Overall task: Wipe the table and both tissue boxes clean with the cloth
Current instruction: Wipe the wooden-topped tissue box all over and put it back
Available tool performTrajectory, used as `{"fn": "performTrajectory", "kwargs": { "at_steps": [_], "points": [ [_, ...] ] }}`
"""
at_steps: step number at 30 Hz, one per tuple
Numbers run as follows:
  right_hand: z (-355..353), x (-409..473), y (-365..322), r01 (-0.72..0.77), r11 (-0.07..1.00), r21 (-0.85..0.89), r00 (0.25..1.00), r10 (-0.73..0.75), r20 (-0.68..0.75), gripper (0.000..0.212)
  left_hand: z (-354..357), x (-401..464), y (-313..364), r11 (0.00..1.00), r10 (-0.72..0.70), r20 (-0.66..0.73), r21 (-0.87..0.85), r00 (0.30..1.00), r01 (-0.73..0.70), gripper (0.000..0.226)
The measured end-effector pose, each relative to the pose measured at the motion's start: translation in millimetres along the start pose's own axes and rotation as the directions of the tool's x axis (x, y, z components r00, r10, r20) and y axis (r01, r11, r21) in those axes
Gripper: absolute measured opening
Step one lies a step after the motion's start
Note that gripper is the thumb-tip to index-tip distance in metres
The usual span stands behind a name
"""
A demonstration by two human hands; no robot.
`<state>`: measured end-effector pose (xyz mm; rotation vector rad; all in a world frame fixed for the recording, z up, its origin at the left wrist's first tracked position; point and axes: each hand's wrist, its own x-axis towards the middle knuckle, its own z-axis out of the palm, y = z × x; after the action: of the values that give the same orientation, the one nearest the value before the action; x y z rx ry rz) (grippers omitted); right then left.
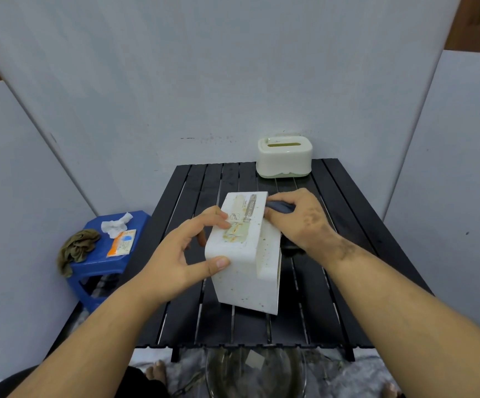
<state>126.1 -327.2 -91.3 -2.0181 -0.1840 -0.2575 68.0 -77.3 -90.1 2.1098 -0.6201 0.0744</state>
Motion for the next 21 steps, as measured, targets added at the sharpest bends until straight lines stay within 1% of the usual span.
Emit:
{"fn": "performTrajectory", "kwargs": {
  "at_steps": [1,2,4,6,8,13,15,18,21],
  "points": [
    [3,0,0,0.004,1.000,-0.018,1.000,-0.004,-0.001,0.018,0,0,0,1.000,0.003,-0.003,0.006,1.000,-0.003,0.055],
    [4,0,-3,0.039,0.996,-0.076,0.999,-0.037,0.021,0.017,1,0,-1,1.000,0.006,-0.005,0.017,1.000,-0.006,0.054],
    [-2,-4,-13,0.110,0.980,-0.165,0.985,-0.085,0.147,0.018,0,0,-3,0.999,0.014,-0.007,0.049,1.000,-0.014,0.054],
    [-15,-13,-20,0.136,0.979,-0.149,0.949,-0.086,0.303,0.024,0,1,-5,0.998,0.023,-0.003,0.059,1.000,-0.023,0.054],
    [-27,-21,-19,0.142,0.983,-0.118,0.925,-0.089,0.370,0.028,1,1,-5,0.998,0.027,-0.003,0.056,1.000,-0.027,0.054],
    [-49,-23,-12,0.166,0.955,-0.246,0.918,-0.058,0.391,0.029,0,1,-3,0.999,0.031,-0.001,0.036,1.000,-0.031,0.052],
    [-49,-25,-13,0.164,0.957,-0.241,0.932,-0.071,0.355,0.029,-1,1,-3,0.999,0.037,0.009,0.034,0.999,-0.037,0.053],
    [-27,-29,-19,0.148,0.959,-0.242,0.960,-0.081,0.267,0.025,-1,2,-3,0.998,0.039,0.015,0.040,0.999,-0.039,0.052],
    [-14,-33,-26,0.115,0.964,-0.241,0.962,-0.048,0.268,0.024,-3,2,-3,0.997,0.027,-0.001,0.071,1.000,-0.026,0.053]
  ]
}}
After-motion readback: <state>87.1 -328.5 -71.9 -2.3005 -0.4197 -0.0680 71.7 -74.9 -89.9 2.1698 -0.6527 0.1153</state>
